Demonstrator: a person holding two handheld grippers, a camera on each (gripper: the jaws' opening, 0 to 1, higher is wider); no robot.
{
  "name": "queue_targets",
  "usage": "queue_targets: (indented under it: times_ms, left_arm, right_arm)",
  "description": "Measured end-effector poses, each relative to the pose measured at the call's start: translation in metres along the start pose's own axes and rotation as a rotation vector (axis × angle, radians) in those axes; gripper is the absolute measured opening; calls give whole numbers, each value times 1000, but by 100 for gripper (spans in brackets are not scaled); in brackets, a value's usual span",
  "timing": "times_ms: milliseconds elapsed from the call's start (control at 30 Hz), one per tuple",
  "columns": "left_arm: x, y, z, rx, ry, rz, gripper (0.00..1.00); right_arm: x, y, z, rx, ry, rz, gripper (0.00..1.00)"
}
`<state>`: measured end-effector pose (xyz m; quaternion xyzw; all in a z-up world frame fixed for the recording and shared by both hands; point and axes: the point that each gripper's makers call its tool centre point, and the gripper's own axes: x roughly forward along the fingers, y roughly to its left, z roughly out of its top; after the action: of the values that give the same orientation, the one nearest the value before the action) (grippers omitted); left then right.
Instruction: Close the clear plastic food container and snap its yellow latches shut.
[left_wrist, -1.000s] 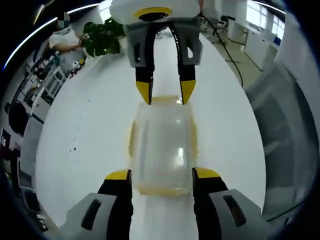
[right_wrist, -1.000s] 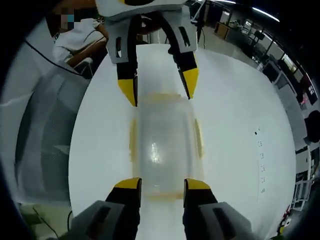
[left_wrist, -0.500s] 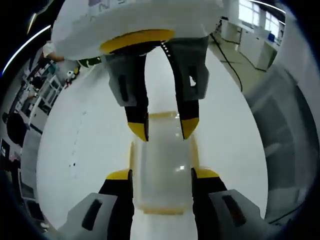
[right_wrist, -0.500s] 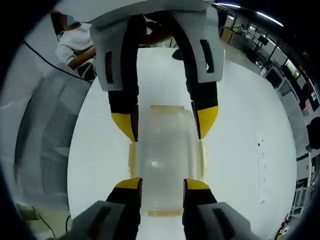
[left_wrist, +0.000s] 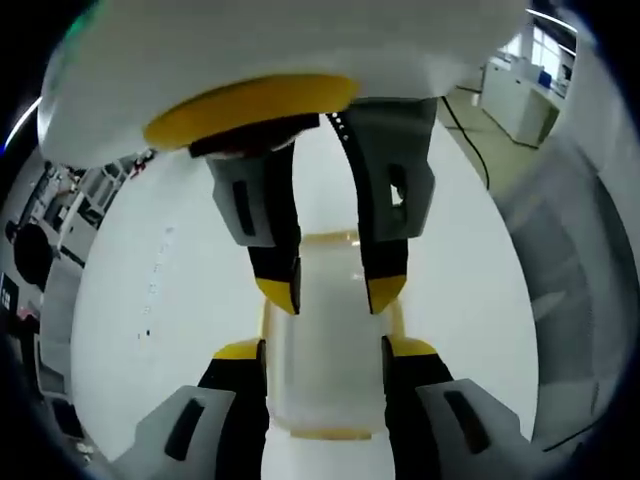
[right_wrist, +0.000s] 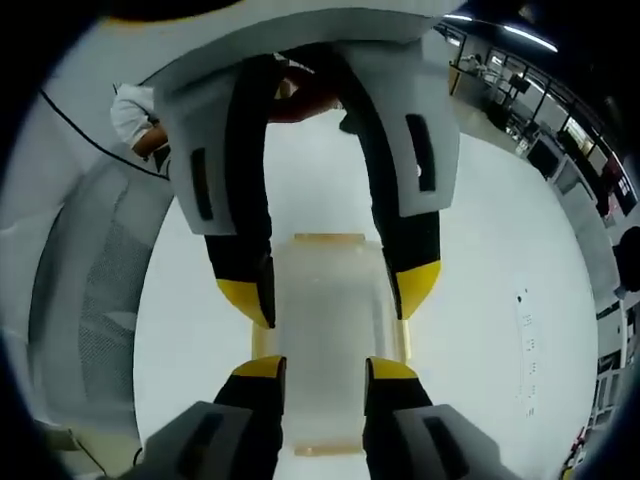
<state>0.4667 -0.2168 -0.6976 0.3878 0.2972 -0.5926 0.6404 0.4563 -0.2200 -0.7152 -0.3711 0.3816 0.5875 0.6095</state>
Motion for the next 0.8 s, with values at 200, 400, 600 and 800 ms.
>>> queue_targets:
  times_ms: [200, 400, 600, 800]
  left_arm:
    - [1, 0, 2, -16, -13, 2, 44]
    - [3, -5, 4, -44, -35, 2, 44]
    - [4, -12, 1, -50, -32, -3, 45]
    - [8, -19, -2, -42, -21, -9, 45]
  right_arm:
    - [3, -5, -2, -5, 9, -3, 28]
    - [6, -11, -3, -14, 25, -1, 28]
    - [8, -18, -3, -24, 36, -3, 29]
    - [8, -23, -3, -29, 43, -4, 29]
